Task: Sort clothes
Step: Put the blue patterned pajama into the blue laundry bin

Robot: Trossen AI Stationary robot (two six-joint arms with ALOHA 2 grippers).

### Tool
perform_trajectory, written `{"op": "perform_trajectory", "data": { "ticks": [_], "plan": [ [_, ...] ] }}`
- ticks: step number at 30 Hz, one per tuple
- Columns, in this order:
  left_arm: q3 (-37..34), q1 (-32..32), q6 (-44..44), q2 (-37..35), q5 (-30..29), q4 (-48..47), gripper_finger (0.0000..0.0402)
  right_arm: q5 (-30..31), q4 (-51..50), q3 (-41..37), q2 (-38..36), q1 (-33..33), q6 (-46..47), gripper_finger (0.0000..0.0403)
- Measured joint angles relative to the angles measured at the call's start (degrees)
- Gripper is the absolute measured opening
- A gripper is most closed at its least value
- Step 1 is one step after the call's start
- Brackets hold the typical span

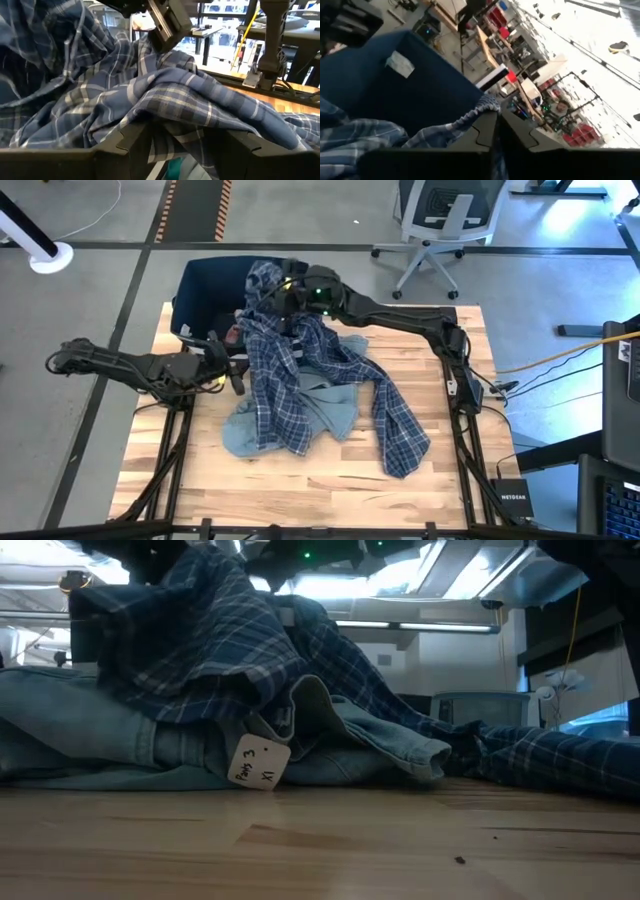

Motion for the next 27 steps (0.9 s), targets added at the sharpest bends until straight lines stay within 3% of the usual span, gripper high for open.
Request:
{"op": "perform_trajectory", "data": {
  "ticks": [7,13,18,27],
  "plan": [
    [0.0,0.0,-0.97,0.0,-0.01,-0.86,0.0169,6.61,-7.32,0.07,-1.39,1.26,-1.38,0.0128],
    [0.0,0.0,-1.21,0.02,-0.01,-1.21,0.0169,13.06,-20.72,0.07,-6.99,2.14,-9.97,0.0206],
    [0.0,0.0,-1.76,0.04,0.64,-1.78,0.0169,19.8,-32.82,0.09,-14.12,3.73,-12.43,0.0225],
    [0.11,0.02,-3.45,0.06,6.74,-3.12,0.0169,16.73,-64.0,0.1,-22.35,9.05,-1.16,0.0227]
  ]
}}
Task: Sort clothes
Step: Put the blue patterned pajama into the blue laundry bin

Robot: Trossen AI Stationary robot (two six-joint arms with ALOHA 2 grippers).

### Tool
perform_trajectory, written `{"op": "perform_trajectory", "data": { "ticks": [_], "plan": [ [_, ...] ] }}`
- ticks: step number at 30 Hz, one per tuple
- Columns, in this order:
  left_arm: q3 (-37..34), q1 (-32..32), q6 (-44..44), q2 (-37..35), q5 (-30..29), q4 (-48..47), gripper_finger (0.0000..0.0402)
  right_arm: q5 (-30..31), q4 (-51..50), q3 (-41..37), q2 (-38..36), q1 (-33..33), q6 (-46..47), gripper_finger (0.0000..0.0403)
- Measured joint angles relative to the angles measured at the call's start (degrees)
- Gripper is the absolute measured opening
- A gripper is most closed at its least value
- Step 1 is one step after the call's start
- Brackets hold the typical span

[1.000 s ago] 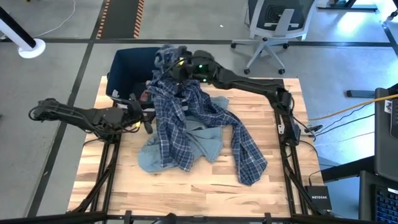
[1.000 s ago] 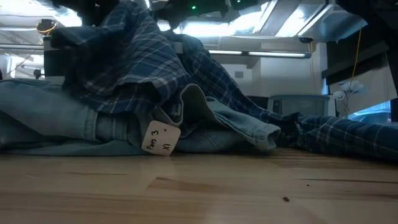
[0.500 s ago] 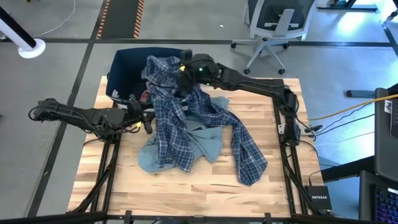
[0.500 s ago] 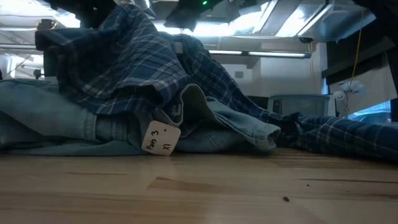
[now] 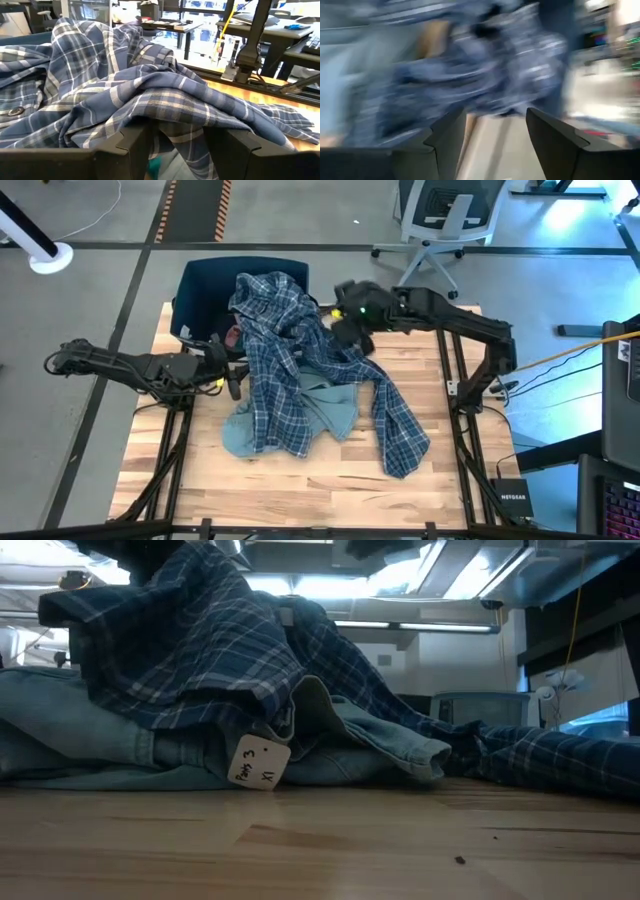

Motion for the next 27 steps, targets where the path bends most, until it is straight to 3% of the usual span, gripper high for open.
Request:
{"op": "perform_trajectory", "data": {
  "ticks": [5,9,18,23,27],
  "plan": [
    [0.02,-0.02,-0.61,0.0,0.13,-0.18,0.0169,-5.55,-11.44,-4.49,-0.11,3.02,8.69,0.0227],
    [0.02,-0.02,-0.78,0.0,0.16,-0.26,0.0169,-5.99,-10.06,-13.03,-0.11,4.7,12.04,0.0227],
    [0.0,-0.02,-0.77,0.07,0.26,-0.41,0.0169,-5.13,7.98,-34.39,-0.02,4.85,13.5,0.0227],
    [0.0,-0.02,-0.79,0.07,0.26,-0.29,0.0169,0.12,20.74,-41.47,0.0,4.25,13.41,0.0227],
    [-0.04,-0.02,-0.79,0.09,0.24,-0.12,0.0169,-2.95,28.46,-44.32,-0.02,4.48,13.03,0.0227]
  ]
}}
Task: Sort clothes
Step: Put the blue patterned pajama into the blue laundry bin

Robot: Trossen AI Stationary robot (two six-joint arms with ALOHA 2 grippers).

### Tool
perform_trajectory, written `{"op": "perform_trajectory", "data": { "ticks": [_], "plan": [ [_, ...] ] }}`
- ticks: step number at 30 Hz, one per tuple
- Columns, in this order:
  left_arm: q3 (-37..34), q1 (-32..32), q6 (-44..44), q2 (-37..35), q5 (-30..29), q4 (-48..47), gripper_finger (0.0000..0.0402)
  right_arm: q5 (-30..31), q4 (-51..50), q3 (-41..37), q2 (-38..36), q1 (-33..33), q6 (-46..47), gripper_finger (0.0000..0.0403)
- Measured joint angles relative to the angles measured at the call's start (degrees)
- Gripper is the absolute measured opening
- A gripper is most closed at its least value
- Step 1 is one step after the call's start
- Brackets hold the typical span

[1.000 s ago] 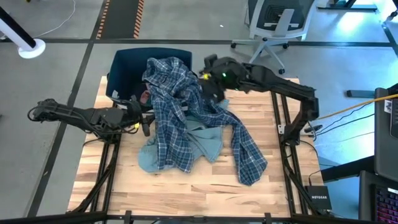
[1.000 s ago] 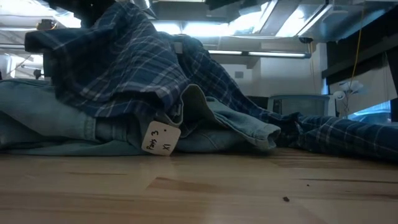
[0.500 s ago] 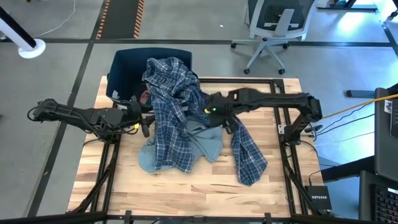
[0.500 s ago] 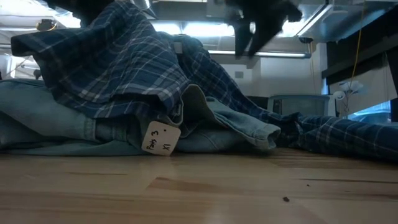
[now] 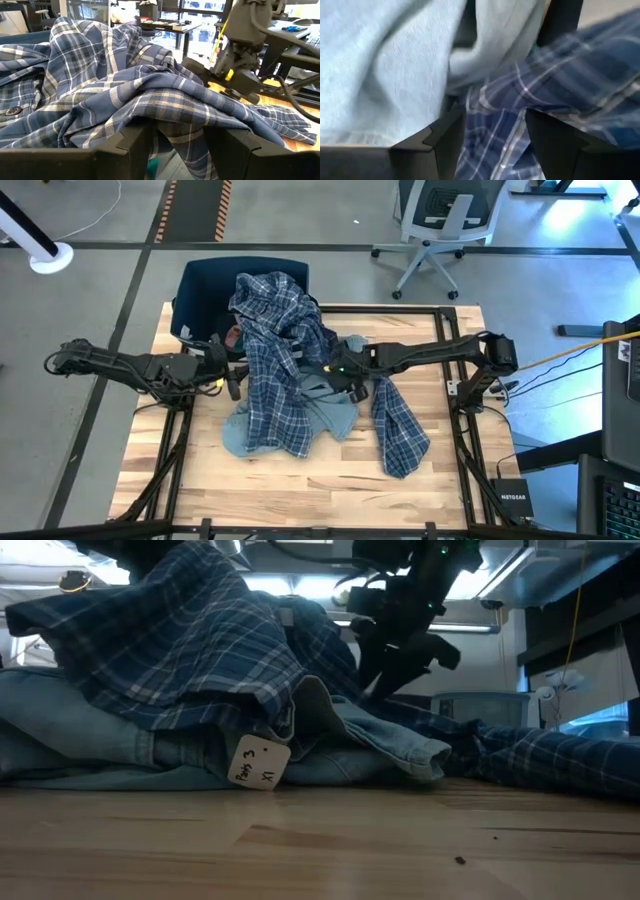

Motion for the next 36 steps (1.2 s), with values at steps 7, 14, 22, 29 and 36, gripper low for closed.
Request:
{"op": "perform_trajectory", "data": {
  "ticks": [7,14,22,29,36],
  "plan": [
    [-0.02,0.0,-0.13,0.0,0.04,0.06,0.0169,12.73,0.92,-0.15,-0.47,-0.06,-1.34,0.0227],
    [-0.04,0.0,0.02,0.04,0.04,0.1,0.0169,0.16,6.62,0.31,-0.5,-0.08,-3.48,0.0227],
    [-0.07,0.0,0.02,0.04,0.04,0.12,0.0169,0.97,13.7,0.36,-0.5,-0.06,-5.62,0.0136],
    [-0.07,0.0,0.22,0.04,0.04,0.08,0.0169,1.5,15.5,2.04,-0.89,-0.02,-8.8,0.0021],
    [-0.07,0.0,0.24,0.07,0.04,0.1,0.0169,1.5,13.41,12.07,-3.3,0.01,-12.82,0.0007]
  ]
}}
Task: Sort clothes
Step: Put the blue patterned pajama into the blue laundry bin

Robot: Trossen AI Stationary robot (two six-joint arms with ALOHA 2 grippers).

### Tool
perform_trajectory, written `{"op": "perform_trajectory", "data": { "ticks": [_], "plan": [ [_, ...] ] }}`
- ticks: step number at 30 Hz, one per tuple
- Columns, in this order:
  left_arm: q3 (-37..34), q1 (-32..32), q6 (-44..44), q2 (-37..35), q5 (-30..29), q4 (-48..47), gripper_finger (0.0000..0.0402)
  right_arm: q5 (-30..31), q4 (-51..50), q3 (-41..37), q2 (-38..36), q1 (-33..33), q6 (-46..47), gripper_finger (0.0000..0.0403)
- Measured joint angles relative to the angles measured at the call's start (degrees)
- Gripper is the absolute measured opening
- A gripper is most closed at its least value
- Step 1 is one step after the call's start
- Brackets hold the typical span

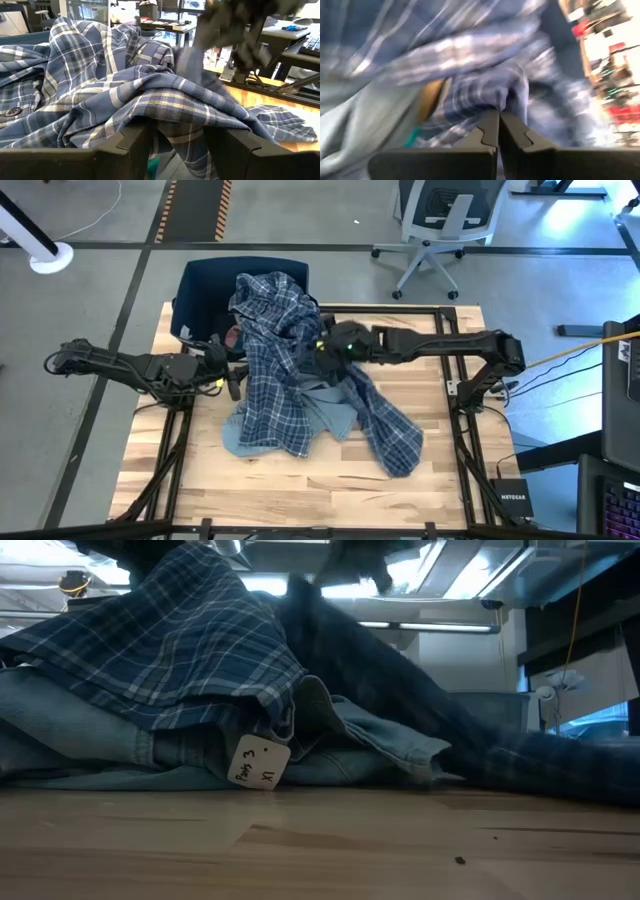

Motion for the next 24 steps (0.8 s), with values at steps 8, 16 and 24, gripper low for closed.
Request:
{"op": "perform_trajectory", "data": {
  "ticks": [8,16,24],
  "plan": [
    [-0.02,0.0,0.02,0.0,-0.02,0.11,0.0169,0.33,1.52,16.58,0.25,-0.81,-8.11,0.0007],
    [-0.09,0.07,0.69,0.06,-0.17,0.97,0.0169,-5.59,17.22,24.41,2.17,-6.65,-12.13,0.0009],
    [-0.09,0.07,1.79,0.73,-0.2,1.62,0.0169,-10.26,23.08,28.25,9.46,-12.78,-9.18,0.0007]
  ]
}}
